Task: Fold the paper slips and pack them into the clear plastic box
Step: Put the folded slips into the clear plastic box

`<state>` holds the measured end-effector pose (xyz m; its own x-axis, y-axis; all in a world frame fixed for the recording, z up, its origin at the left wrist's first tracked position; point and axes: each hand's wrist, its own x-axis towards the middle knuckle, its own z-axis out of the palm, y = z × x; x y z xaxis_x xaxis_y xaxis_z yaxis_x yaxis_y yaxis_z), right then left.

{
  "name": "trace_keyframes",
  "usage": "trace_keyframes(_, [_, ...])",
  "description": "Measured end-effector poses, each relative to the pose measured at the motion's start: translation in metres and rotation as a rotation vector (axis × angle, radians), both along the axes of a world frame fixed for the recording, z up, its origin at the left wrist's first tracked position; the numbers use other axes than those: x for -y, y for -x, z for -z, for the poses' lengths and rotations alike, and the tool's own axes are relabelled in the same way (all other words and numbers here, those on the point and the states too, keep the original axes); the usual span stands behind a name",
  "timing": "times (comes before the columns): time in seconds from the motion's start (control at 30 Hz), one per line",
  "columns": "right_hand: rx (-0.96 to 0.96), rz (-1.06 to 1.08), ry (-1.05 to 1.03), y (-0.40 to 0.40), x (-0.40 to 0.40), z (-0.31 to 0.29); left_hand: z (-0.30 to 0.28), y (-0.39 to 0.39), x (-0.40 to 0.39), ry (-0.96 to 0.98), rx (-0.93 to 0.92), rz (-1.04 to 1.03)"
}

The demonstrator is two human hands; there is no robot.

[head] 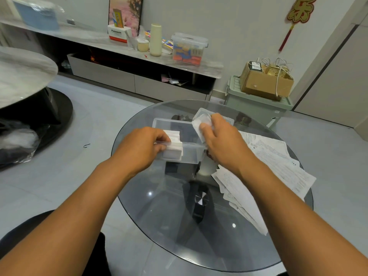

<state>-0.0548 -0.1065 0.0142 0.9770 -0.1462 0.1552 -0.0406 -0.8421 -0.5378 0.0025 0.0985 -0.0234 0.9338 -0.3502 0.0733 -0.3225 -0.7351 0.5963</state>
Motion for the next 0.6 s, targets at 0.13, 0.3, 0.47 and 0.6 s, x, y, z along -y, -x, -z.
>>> trace_keyframes(0.13, [-0.081, 0.018, -0.114, -0.006, 0.002, -0.009, -0.013, 0.012, -0.005, -0.083, -0.068, 0.107])
trace_keyframes(0.3, [-0.155, 0.050, -0.108, -0.010, -0.002, -0.004, -0.025, 0.013, 0.002, -0.378, 0.246, 0.256])
trace_keyframes(0.47, [-0.173, 0.050, -0.137, -0.009, -0.001, -0.006, -0.020, 0.001, 0.028, -0.541, 0.243, 0.465])
trace_keyframes(0.6, [-0.207, 0.017, -0.121, -0.011, -0.001, -0.010, -0.010, -0.004, 0.036, -0.662, 0.245, 0.498])
